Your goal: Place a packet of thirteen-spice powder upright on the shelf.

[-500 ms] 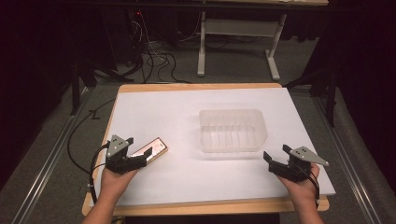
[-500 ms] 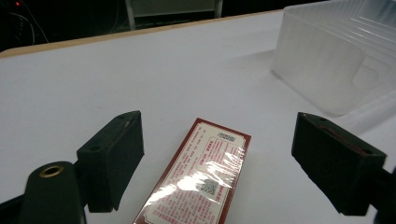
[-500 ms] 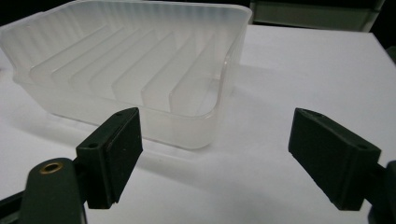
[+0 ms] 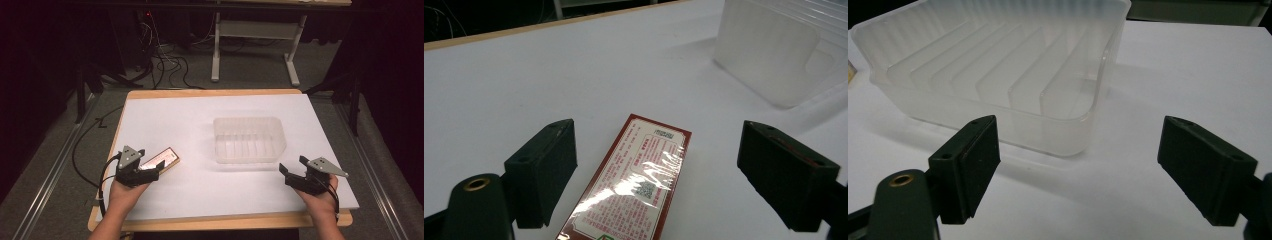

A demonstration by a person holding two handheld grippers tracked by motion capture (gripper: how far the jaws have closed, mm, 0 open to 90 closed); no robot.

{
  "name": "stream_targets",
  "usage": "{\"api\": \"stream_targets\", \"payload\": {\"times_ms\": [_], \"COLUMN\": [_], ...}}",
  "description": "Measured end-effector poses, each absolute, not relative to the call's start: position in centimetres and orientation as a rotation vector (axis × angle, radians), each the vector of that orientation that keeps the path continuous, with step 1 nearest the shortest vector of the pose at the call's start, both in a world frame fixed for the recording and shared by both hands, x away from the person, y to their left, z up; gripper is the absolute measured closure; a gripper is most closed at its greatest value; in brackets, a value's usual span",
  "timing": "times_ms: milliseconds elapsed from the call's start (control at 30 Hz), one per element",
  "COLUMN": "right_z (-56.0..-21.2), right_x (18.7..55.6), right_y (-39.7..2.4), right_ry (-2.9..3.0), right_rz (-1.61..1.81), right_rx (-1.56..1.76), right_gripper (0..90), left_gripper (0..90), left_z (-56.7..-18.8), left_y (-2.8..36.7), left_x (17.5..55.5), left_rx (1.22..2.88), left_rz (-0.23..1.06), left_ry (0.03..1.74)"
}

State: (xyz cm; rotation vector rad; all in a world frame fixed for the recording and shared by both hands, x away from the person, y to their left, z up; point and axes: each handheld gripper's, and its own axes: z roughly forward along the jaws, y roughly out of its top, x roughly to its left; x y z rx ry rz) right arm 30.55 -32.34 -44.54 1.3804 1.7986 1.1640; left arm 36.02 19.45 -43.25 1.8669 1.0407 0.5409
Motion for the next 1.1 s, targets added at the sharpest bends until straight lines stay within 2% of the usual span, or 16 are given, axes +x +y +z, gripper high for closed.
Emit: {"api": "stream_targets", "payload": {"times_ms": [267,500,633,900,1100], "right_z": [-44.7,-44.7,-44.6,-44.7,-44.6], "right_x": [30.5,30.6,30.5,30.6,30.6], "right_y": [-32.7,-32.7,-32.6,-32.4,-32.3], "right_ry": [1.794,1.806,1.807,1.815,1.821], "right_rz": [1.164,1.177,1.178,1.174,1.164], "right_rx": [1.397,1.393,1.390,1.387,1.382], "right_gripper": [18.0,18.5,18.9,19.6,20.3], "left_gripper": [13.5,0.4,0.2,0.8,10.7], "left_z": [-44.4,-45.2,-45.9,-47.3,-47.7], "left_y": [20.0,20.1,19.7,18.9,19.1], "left_x": [37.7,38.8,39.1,39.9,40.0], "left_rx": [1.934,1.986,2.068,2.202,2.234], "left_rz": [0.514,0.479,0.507,0.434,0.392], "left_ry": [1.080,1.122,1.115,1.085,1.091]}}
